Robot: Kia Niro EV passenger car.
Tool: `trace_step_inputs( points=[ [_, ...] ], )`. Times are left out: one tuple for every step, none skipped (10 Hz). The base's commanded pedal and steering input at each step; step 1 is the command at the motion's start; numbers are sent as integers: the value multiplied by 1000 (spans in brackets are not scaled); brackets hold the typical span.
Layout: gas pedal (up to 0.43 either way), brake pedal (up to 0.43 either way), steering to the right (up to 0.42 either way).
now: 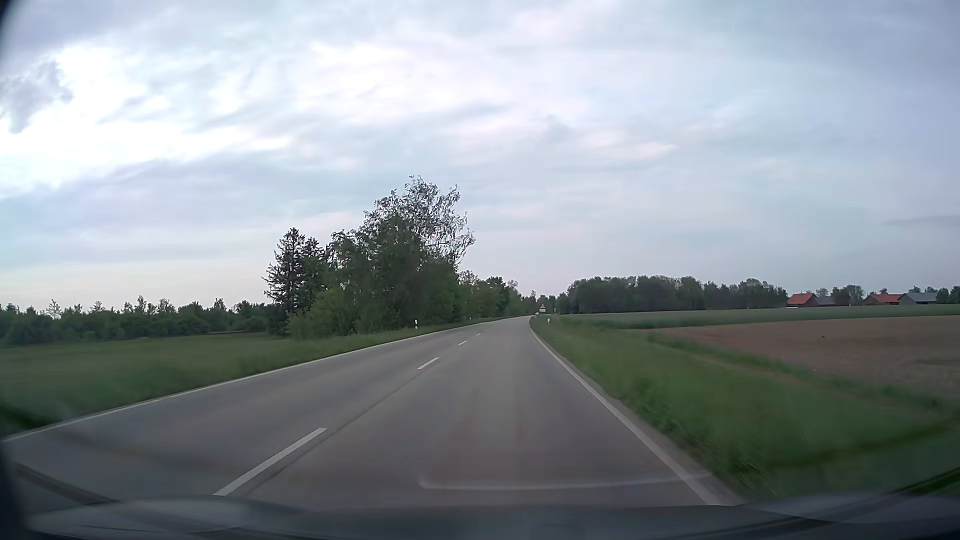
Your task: Follow the waypoints while adhering to traffic rules and regulations
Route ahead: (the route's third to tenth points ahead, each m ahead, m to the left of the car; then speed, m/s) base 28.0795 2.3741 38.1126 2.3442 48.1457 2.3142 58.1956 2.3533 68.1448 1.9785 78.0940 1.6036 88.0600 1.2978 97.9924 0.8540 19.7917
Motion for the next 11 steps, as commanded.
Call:
trace_step_inputs(
  points=[
    [220,0,3],
    [220,0,3],
    [220,0,3],
    [220,0,3],
    [220,0,3],
    [220,0,3],
    [220,0,3],
    [220,0,3],
    [220,0,3],
    [220,0,3],
    [220,0,3]
  ],
)
